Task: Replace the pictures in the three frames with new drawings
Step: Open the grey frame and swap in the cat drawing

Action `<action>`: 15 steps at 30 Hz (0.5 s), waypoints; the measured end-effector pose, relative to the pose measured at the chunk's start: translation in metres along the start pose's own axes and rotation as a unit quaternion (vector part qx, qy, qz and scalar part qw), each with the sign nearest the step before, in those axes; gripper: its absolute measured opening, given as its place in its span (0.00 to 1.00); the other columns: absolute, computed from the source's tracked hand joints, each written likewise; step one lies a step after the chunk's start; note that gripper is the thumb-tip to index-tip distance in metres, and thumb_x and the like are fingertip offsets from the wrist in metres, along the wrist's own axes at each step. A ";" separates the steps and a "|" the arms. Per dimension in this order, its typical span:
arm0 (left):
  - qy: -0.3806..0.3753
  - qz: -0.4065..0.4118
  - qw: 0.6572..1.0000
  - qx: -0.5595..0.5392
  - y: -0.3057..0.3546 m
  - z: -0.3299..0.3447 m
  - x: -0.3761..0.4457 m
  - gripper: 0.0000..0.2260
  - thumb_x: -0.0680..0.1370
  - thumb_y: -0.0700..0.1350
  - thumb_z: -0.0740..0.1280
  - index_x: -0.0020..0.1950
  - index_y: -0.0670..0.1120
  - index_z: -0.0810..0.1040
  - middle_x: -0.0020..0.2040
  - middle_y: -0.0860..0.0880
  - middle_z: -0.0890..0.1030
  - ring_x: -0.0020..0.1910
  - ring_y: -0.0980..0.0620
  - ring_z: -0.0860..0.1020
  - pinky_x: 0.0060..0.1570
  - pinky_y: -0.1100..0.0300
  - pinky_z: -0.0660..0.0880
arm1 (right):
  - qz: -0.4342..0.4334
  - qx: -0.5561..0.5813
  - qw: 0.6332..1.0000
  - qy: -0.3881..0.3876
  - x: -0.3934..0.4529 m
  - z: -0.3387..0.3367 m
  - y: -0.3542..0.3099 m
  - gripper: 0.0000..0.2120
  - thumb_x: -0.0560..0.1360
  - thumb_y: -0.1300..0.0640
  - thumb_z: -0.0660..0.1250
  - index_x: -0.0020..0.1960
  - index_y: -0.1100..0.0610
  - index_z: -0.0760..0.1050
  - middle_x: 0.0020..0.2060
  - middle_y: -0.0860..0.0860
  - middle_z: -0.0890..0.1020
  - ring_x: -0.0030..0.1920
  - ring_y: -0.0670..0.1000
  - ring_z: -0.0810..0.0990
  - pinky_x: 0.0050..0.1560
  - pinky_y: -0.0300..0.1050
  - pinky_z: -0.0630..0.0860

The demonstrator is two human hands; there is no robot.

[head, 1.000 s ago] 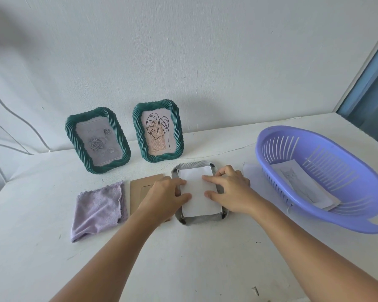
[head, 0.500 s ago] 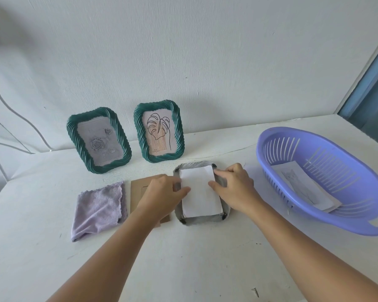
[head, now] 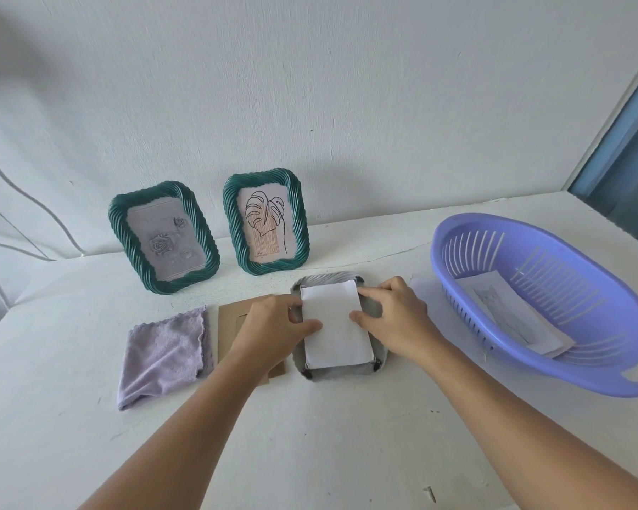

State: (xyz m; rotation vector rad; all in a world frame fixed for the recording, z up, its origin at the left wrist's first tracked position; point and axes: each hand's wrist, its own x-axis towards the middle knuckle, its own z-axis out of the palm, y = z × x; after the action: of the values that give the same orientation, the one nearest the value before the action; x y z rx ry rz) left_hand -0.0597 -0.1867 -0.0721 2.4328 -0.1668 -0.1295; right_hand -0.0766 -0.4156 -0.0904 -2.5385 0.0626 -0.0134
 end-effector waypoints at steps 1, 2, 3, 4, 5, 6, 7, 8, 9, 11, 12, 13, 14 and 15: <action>-0.001 0.000 1.000 0.000 0.000 0.000 0.000 0.07 0.73 0.54 0.76 0.47 0.54 0.82 0.31 0.56 0.75 0.33 0.57 0.73 0.34 0.59 0.68 | -0.001 0.002 1.000 -0.002 0.000 0.000 0.000 0.28 0.76 0.40 0.69 0.74 0.40 0.69 0.57 0.47 0.70 0.63 0.50 0.73 0.65 0.52 0.68; -0.001 -0.001 1.000 0.000 0.001 0.000 0.000 0.07 0.73 0.54 0.76 0.47 0.54 0.82 0.32 0.56 0.75 0.32 0.57 0.73 0.34 0.59 0.68 | -0.002 0.005 1.000 -0.004 0.000 -0.001 0.000 0.29 0.76 0.40 0.69 0.75 0.40 0.67 0.57 0.48 0.70 0.62 0.50 0.73 0.65 0.53 0.68; -0.002 -0.003 1.000 -0.001 0.001 0.000 0.000 0.07 0.73 0.54 0.76 0.48 0.55 0.82 0.32 0.56 0.76 0.32 0.58 0.73 0.33 0.60 0.67 | -0.005 0.004 1.000 -0.008 0.000 -0.001 0.000 0.29 0.76 0.40 0.69 0.76 0.38 0.66 0.56 0.47 0.70 0.62 0.50 0.73 0.66 0.53 0.68; -0.002 -0.003 1.000 0.001 0.002 0.000 0.000 0.08 0.73 0.54 0.76 0.49 0.55 0.82 0.32 0.56 0.76 0.33 0.58 0.73 0.33 0.60 0.67 | -0.007 0.000 1.000 -0.011 0.000 -0.001 0.000 0.28 0.76 0.40 0.68 0.75 0.37 0.67 0.56 0.47 0.69 0.62 0.49 0.73 0.66 0.53 0.68; -0.002 -0.003 1.000 0.006 0.002 0.000 0.001 0.08 0.73 0.54 0.76 0.50 0.54 0.82 0.33 0.56 0.76 0.33 0.57 0.74 0.33 0.60 0.67 | -0.009 -0.005 1.000 -0.014 0.001 0.000 0.001 0.25 0.77 0.40 0.68 0.73 0.37 0.70 0.57 0.46 0.69 0.62 0.49 0.73 0.67 0.53 0.67; -0.001 -0.001 1.000 0.011 0.003 0.000 0.001 0.09 0.73 0.54 0.76 0.50 0.53 0.83 0.33 0.55 0.77 0.34 0.57 0.74 0.34 0.59 0.68 | -0.009 -0.009 1.000 -0.017 0.001 0.000 0.002 0.23 0.77 0.40 0.67 0.72 0.37 0.72 0.57 0.46 0.68 0.63 0.48 0.72 0.68 0.53 0.67; 0.000 -0.001 1.000 0.015 0.003 0.000 0.001 0.10 0.73 0.54 0.76 0.51 0.53 0.83 0.34 0.55 0.77 0.34 0.57 0.74 0.34 0.59 0.68 | -0.009 -0.010 1.000 -0.019 0.001 0.001 0.003 0.22 0.77 0.40 0.67 0.71 0.37 0.73 0.57 0.45 0.68 0.63 0.48 0.72 0.69 0.52 0.66; 0.001 0.000 1.000 0.018 0.003 -0.001 0.001 0.11 0.73 0.55 0.76 0.51 0.52 0.83 0.34 0.55 0.77 0.34 0.57 0.74 0.34 0.59 0.68 | -0.008 -0.009 1.000 -0.019 0.001 0.001 0.003 0.21 0.78 0.40 0.67 0.71 0.37 0.73 0.57 0.45 0.68 0.64 0.48 0.71 0.69 0.52 0.65; 0.000 0.001 1.000 0.018 0.003 0.000 0.001 0.11 0.73 0.55 0.76 0.51 0.52 0.83 0.34 0.55 0.76 0.35 0.57 0.74 0.34 0.60 0.68 | -0.008 -0.009 1.000 -0.018 0.001 0.001 0.003 0.21 0.78 0.40 0.67 0.70 0.37 0.74 0.57 0.45 0.68 0.64 0.48 0.71 0.69 0.52 0.65; 0.001 0.001 1.000 0.017 0.004 0.000 0.000 0.11 0.73 0.55 0.75 0.52 0.53 0.83 0.34 0.55 0.76 0.35 0.57 0.74 0.34 0.60 0.67 | -0.009 -0.009 1.000 -0.015 0.001 0.002 0.003 0.21 0.78 0.40 0.67 0.70 0.38 0.74 0.57 0.45 0.68 0.64 0.48 0.71 0.69 0.51 0.65; 0.002 0.001 1.000 0.016 0.004 0.000 0.000 0.11 0.73 0.55 0.75 0.53 0.53 0.83 0.34 0.55 0.76 0.35 0.57 0.74 0.33 0.60 0.67 | -0.008 -0.010 1.000 -0.014 0.001 0.002 0.003 0.21 0.78 0.40 0.67 0.70 0.38 0.74 0.57 0.45 0.68 0.64 0.48 0.71 0.69 0.51 0.65; 0.003 0.001 1.000 0.016 0.004 0.000 0.000 0.11 0.73 0.55 0.75 0.53 0.54 0.83 0.34 0.55 0.77 0.35 0.57 0.74 0.33 0.60 0.67 | -0.008 -0.011 1.000 -0.013 0.001 0.002 0.003 0.21 0.78 0.41 0.67 0.71 0.38 0.74 0.57 0.45 0.68 0.64 0.48 0.71 0.68 0.51 0.64; 0.003 0.002 1.000 0.016 0.005 -0.001 -0.001 0.12 0.73 0.55 0.75 0.54 0.54 0.83 0.35 0.55 0.77 0.36 0.56 0.75 0.33 0.60 0.67 | -0.009 -0.012 1.000 -0.012 0.001 0.002 0.003 0.21 0.78 0.41 0.67 0.71 0.38 0.74 0.57 0.45 0.68 0.64 0.48 0.71 0.68 0.51 0.64; 0.002 0.000 1.000 0.015 0.005 -0.001 -0.001 0.12 0.73 0.55 0.75 0.54 0.54 0.83 0.35 0.55 0.78 0.36 0.57 0.75 0.34 0.60 0.67 | -0.010 -0.013 1.000 -0.011 0.001 0.003 0.002 0.21 0.78 0.41 0.67 0.71 0.38 0.74 0.57 0.45 0.68 0.64 0.48 0.71 0.68 0.51 0.64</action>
State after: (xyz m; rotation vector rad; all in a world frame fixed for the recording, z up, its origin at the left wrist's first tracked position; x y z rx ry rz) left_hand -0.0614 -0.1899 -0.0678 2.4629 -0.1692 -0.1227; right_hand -0.0758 -0.4160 -0.0939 -2.5651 0.0304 0.0068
